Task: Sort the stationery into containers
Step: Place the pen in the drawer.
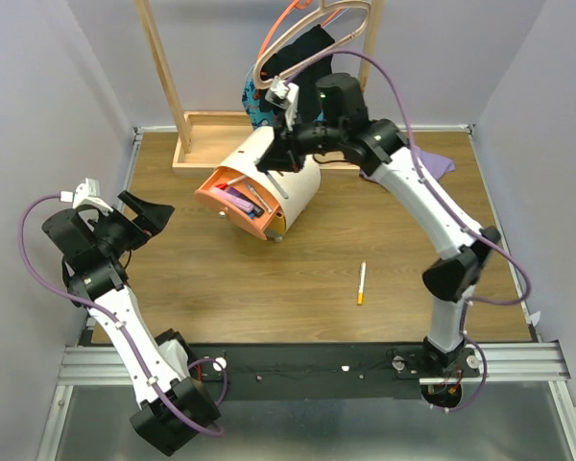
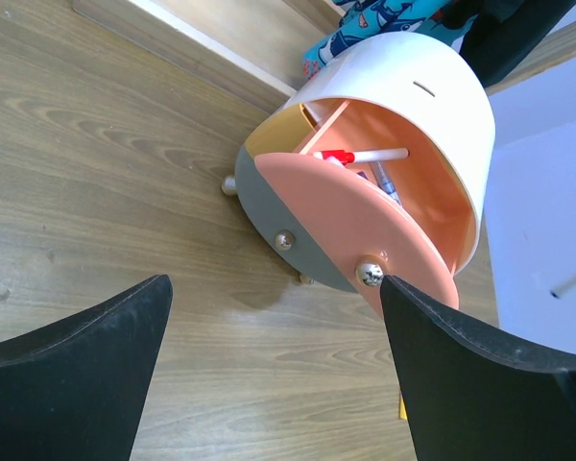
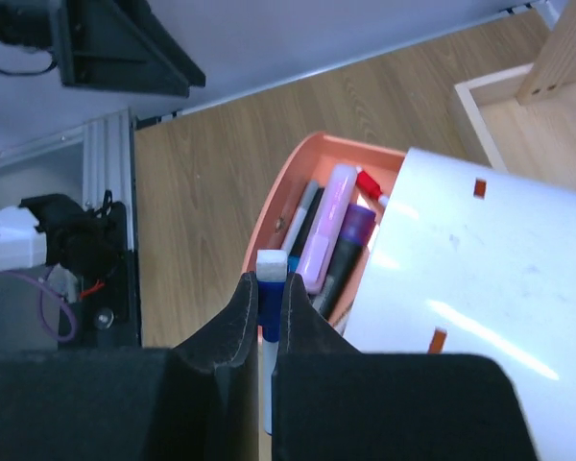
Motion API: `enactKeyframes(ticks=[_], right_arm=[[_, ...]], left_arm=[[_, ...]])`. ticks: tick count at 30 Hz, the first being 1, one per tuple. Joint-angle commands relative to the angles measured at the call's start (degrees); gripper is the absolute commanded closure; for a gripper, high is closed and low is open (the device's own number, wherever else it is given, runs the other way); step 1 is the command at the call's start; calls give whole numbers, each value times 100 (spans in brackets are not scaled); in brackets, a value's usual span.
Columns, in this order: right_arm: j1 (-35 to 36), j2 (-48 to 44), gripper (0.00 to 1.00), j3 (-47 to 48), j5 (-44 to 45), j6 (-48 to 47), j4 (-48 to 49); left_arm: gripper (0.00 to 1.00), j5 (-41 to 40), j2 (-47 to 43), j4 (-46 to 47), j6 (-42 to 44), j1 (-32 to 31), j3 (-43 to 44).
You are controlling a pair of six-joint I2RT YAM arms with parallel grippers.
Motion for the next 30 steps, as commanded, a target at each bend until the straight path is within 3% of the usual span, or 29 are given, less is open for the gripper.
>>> enactKeyframes(ticks=[1,5,20,22,26,30], right_arm=[[298,840,98,1119,221,501,169],[465,1306,97,1411,406,404,125],[694,1720,92,1358,1162,44,353],[694,1773,88,1384,1293,-9,353],[694,1782,61,1446,1329,43,380],[694,1423,53,1315,1364,-70,249]], left_arm=[[1,91,-166,-207,160,7,177],[1,91,-218,-260,169,-1,168],[1,99,-175,-164,116,-1,133],[1,99,-166,-111,81,7,124],[1,99,-131,-41,55,-1,98],[1,117,-104,21,11,7,98]])
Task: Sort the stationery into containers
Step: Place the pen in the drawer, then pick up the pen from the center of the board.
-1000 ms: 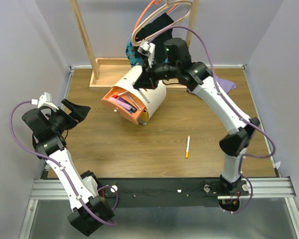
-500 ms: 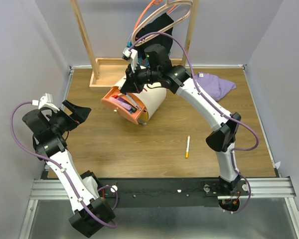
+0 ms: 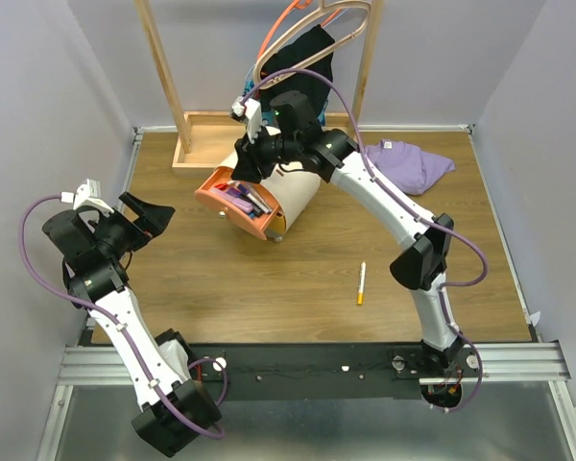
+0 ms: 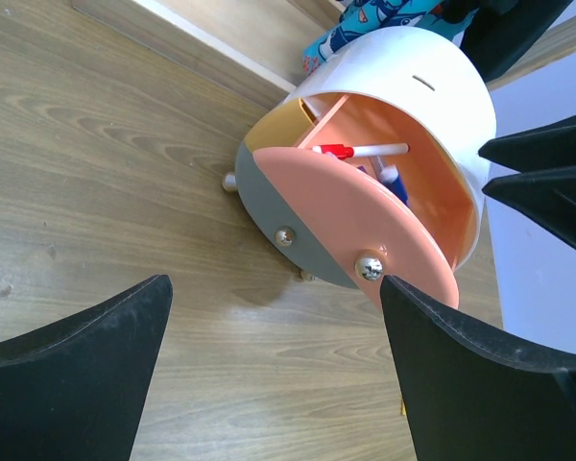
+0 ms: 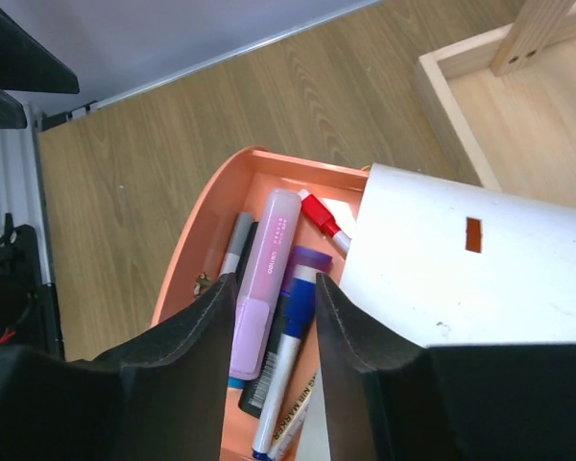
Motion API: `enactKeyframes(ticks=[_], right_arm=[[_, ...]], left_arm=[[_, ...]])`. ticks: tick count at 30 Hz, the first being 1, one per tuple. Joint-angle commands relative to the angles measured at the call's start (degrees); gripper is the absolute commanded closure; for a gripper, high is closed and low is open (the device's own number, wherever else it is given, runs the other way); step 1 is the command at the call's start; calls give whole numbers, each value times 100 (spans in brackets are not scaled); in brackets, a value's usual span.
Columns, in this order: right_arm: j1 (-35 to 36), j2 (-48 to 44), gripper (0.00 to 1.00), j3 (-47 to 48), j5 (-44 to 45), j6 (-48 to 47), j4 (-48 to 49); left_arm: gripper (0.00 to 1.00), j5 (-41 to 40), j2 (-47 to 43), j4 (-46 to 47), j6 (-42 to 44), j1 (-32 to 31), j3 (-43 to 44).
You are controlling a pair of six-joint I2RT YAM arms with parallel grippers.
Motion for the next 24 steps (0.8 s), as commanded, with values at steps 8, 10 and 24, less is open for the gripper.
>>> enactKeyframes(ticks=[8,10,24], right_arm=[[-60,-3009,50,-3163,-611,-2156,-396],[-69,-3581,50,-4332,-464,-3426,-852],[-140,-4244,55,-6945,574,-9629,-3191]], left_arm=[[1,150,11,277,-162,-1,120],[1,185,3,330,-206,-1,111],[1,168,-50,260,-128,-54,-12]])
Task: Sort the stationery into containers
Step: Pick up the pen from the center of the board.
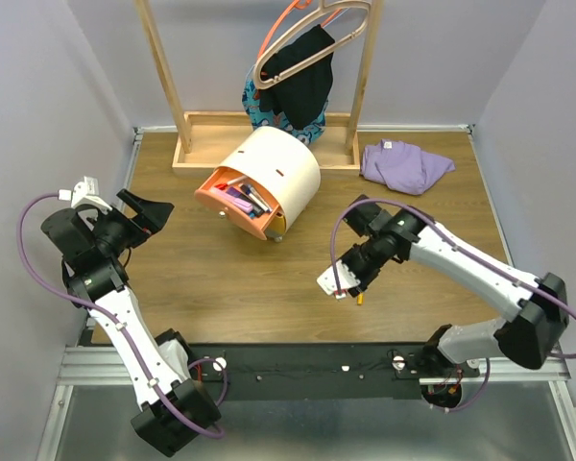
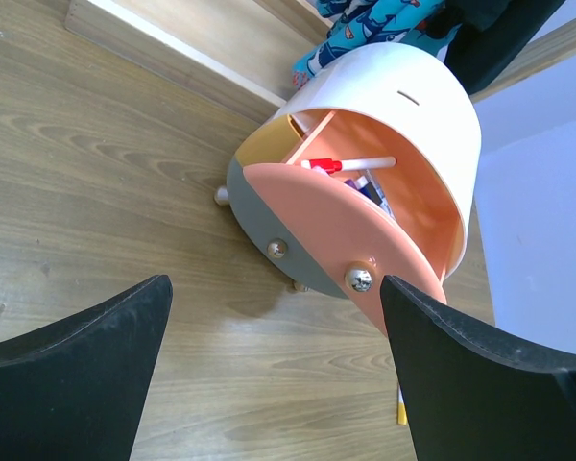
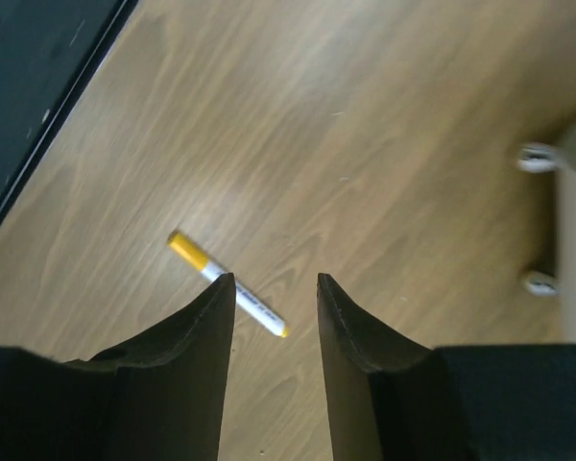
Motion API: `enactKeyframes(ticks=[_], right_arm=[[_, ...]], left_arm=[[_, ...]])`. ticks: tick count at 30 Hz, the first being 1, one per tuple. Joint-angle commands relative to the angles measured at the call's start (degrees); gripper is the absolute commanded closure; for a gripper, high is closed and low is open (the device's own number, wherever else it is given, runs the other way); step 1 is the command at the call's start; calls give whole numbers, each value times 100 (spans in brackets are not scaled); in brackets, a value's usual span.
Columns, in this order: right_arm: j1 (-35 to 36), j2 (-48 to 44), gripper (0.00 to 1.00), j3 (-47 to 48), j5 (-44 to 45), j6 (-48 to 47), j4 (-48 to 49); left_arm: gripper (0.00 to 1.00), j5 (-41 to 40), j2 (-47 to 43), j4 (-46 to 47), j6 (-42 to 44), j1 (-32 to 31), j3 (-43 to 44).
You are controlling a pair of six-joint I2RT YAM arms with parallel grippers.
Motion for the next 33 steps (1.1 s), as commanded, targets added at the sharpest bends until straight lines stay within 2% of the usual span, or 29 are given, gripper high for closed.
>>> enactKeyframes(ticks=[1,7,12,18,33], right_arm=[[-30,689,55,-358,553,-2271,-694],[-30,1131,57,-630,879,-2843,-395],[-22,1351,57,-806,1160,-3178,-526],[-30,1412,60,-1105,1178,-3169,-229],[-30,2071,64,-1070,1204,-2870,220]], left_arm=[[1,102,-89,-212,161,-39,16],[1,-30,-177,-521,451,-39,96],[1,-118,-212,-758,662,5,166],[1,-144,-177,-837,733,84,149],[1,-171,51,-942,847,225,254]])
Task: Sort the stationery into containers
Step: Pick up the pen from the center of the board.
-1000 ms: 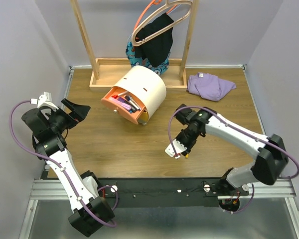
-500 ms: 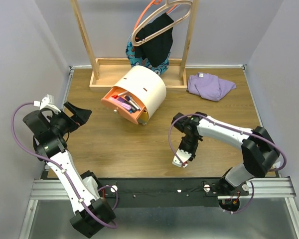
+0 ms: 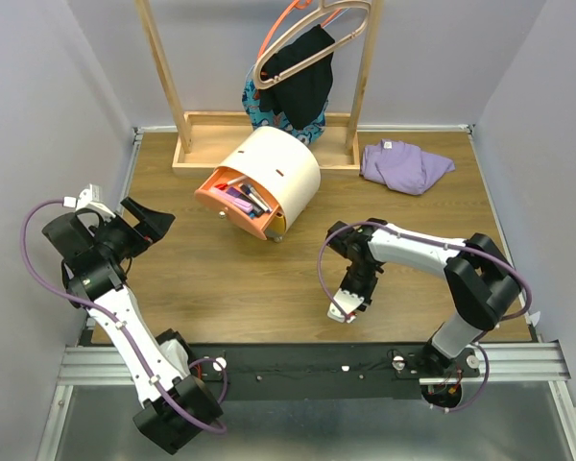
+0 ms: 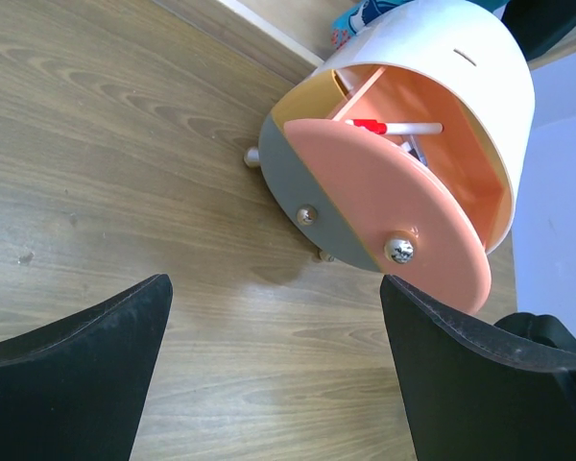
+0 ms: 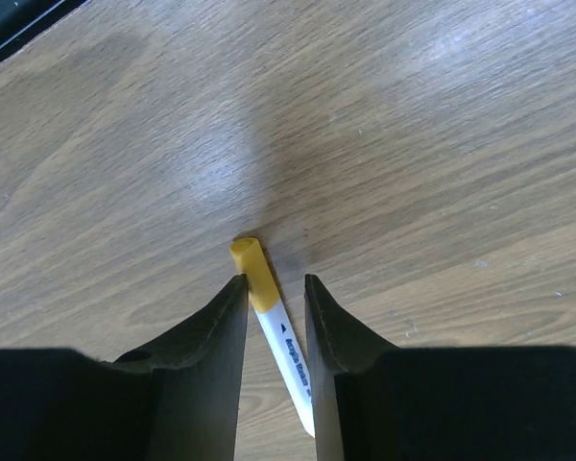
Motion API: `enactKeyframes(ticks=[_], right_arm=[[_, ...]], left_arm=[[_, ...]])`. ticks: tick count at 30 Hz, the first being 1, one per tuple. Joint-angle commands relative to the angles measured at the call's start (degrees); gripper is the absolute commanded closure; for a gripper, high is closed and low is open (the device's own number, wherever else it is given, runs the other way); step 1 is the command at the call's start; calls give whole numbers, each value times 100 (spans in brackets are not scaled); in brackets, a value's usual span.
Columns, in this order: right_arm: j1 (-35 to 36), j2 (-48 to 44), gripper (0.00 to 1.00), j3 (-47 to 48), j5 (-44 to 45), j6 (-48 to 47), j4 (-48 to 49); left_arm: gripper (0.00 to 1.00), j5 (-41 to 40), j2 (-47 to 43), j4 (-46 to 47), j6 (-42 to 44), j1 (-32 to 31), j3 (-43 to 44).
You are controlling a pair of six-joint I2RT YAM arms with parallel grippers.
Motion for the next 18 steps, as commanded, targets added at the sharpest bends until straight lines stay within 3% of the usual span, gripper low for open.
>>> enactKeyframes(ticks=[1,11,14,18], right_arm=[[-22,249,64,-56,172,26,253],[-153,205,66,-434,339,-1,543],[-180,310,74,-461,357,148,570],[-197,512,92,-215,174,456,377]], left_arm=[[1,-96,18,-121,172,91,258],[1,-105,71,-130,172,171,232],[1,-70,89,-86,111,188,197],[1,-44,133,-16,58,197,214]])
